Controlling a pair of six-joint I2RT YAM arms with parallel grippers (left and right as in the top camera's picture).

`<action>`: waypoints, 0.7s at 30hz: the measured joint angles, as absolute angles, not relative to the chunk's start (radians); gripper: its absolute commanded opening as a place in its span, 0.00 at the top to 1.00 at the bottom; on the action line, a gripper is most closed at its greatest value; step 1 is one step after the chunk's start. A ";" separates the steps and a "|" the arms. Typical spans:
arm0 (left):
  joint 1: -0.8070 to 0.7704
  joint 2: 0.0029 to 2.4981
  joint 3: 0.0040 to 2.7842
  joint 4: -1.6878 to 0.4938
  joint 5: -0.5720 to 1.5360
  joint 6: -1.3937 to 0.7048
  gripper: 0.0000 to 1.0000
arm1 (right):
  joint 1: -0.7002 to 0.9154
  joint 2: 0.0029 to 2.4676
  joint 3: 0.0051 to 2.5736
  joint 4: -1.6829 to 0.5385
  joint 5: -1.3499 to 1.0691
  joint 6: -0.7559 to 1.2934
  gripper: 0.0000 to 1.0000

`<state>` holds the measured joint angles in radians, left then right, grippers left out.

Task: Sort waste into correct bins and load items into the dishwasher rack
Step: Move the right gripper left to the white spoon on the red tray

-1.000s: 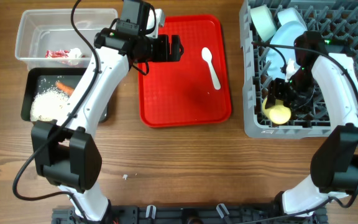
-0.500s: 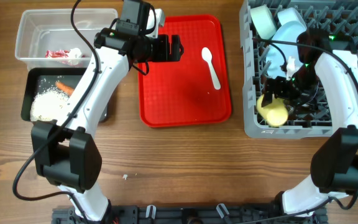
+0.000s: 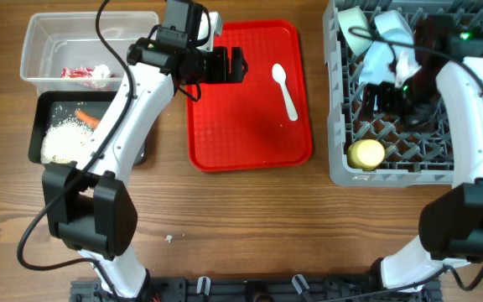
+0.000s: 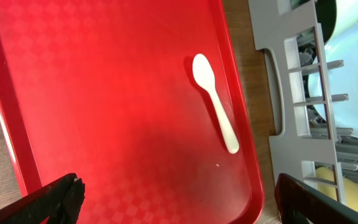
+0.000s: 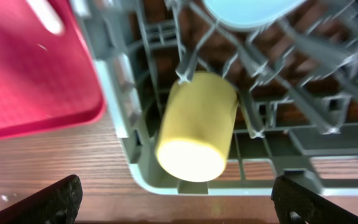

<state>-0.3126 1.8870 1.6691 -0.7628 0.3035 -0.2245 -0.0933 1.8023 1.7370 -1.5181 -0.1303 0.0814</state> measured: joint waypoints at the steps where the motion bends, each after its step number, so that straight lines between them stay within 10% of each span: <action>1: -0.313 1.887 1.669 -0.762 0.303 -0.224 0.00 | -0.093 1.802 1.779 -1.526 -0.130 0.081 0.00; 21: -0.313 1.887 1.669 -0.766 0.303 -0.224 0.00 | 0.237 1.894 1.975 -0.987 -0.181 0.106 0.10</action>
